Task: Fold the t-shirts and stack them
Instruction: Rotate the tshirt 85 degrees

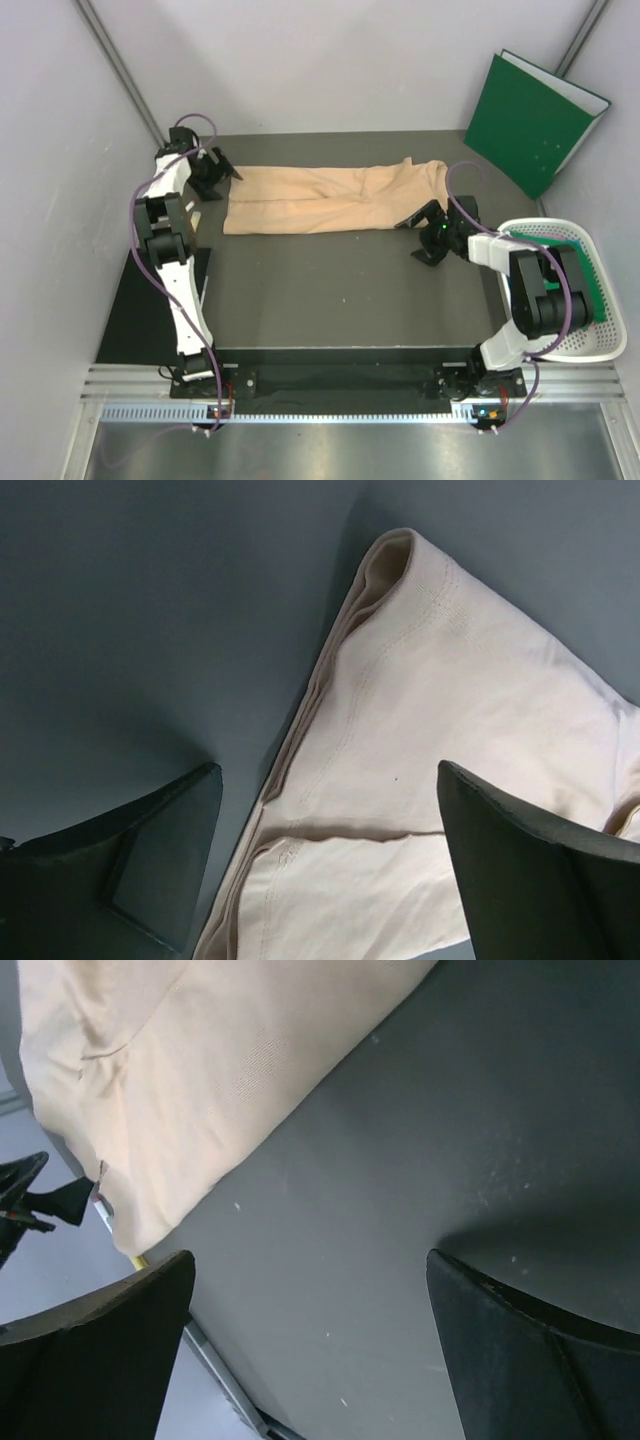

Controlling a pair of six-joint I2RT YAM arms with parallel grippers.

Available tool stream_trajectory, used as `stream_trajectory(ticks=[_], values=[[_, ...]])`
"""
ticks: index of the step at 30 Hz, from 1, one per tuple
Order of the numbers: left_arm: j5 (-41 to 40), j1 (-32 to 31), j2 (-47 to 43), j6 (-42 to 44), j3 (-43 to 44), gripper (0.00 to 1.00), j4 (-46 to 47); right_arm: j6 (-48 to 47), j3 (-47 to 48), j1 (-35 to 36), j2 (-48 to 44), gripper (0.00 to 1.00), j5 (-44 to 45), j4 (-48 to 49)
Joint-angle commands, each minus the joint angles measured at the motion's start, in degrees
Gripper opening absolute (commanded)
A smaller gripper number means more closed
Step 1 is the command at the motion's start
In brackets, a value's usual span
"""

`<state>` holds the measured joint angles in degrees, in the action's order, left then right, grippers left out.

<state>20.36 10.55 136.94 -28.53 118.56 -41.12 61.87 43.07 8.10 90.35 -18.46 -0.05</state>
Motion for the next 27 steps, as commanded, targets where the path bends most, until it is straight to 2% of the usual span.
stream_trajectory(ticks=[1, 3, 6, 7, 10, 11, 13, 14, 17, 20, 27], values=[[0.4, -0.4, 2.6, -0.4, 3.8, 0.90, 0.5, 4.4, 4.3, 0.9, 4.5, 0.97, 1.9, 5.3], [0.0, -0.6, 3.9, -0.9, 4.7, 0.87, 0.1, 4.8, 6.0, 1.3, 6.2, 0.96, 3.8, 5.9], [-1.2, -1.3, 5.7, -2.0, 6.8, 0.72, -0.2, 5.1, 9.7, 1.9, 9.9, 0.94, 6.5, 5.9], [-1.4, -1.3, 6.2, -2.3, 8.2, 0.61, -0.5, 5.7, 10.9, 2.1, 11.5, 0.93, 7.2, 6.2], [-2.1, -1.7, 8.2, -3.6, 11.2, 0.41, -1.1, 7.0, 13.4, 2.6, 14.8, 0.87, 9.1, 7.1], [-2.3, -1.7, 8.9, -4.0, 11.9, 0.23, -1.3, 7.3, 13.9, 2.7, 15.6, 0.79, 9.4, 7.3], [-3.0, -1.8, 9.5, -5.1, 13.1, 0.05, -1.7, 8.3, 14.8, 2.9, 17.5, 0.64, 9.6, 8.8], [-3.2, -1.8, 9.7, -5.6, 13.3, 0.00, -1.9, 8.8, 15.0, 2.9, 17.8, 0.45, 9.6, 9.2], [-4.4, -1.8, 9.1, -5.8, 13.2, 0.00, -3.3, 9.1, 16.0, 3.0, 18.5, 0.31, 10.2, 8.9], [-5.6, -1.8, 7.4, -6.1, 11.1, 0.00, -4.6, 6.8, 18.1, 3.0, 18.9, 0.25, 11.2, 6.5], [-7.1, -1.7, -0.8, -6.6, -3.6, 0.00, -4.9, -0.6, 26.1, 1.7, 21.4, 0.24, 10.8, 0.6]])
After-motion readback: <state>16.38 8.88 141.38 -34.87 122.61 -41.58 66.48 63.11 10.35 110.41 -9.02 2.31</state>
